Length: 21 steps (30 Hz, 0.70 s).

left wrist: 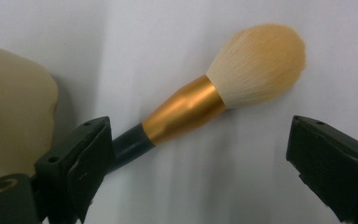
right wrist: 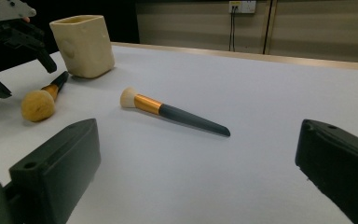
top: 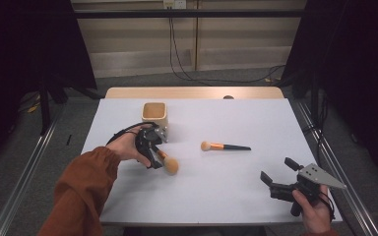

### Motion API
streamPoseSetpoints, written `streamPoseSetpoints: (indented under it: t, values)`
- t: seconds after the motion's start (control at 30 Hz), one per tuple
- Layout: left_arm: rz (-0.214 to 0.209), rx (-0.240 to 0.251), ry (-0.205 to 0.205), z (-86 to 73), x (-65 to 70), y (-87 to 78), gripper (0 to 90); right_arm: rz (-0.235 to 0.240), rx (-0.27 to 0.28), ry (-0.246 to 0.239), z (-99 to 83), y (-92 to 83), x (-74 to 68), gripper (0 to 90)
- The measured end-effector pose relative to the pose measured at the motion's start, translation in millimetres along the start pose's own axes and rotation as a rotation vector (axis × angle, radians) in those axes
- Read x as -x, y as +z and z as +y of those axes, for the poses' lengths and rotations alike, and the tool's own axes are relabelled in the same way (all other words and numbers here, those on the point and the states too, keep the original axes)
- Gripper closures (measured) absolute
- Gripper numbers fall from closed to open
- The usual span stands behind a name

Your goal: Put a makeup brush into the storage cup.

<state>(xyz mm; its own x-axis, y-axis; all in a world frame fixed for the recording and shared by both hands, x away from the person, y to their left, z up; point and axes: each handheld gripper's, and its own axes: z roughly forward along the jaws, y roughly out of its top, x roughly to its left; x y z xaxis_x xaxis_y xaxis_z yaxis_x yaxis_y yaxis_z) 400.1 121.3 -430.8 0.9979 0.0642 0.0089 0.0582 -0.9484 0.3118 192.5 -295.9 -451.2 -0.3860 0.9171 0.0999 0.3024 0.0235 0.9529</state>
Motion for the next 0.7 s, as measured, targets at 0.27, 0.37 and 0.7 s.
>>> streamPoseSetpoints:
  t: [0.27, 0.37, 0.7]
  values:
    - [0.001, -0.027, 0.032, 1.3, -5.7, 7.0, 12.4, 0.004, 0.001, -0.001, -0.2, -0.2, -0.1, 0.0]
    - [-0.014, -0.045, 0.039, 1.7, -9.6, 13.3, 12.9, 0.003, -0.003, -0.002, -0.3, 0.3, -0.1, 0.0]
    - [-0.006, -0.085, 0.065, 5.4, -12.7, 19.3, 17.1, 0.002, -0.005, -0.003, -0.6, 0.2, 0.3, 0.0]
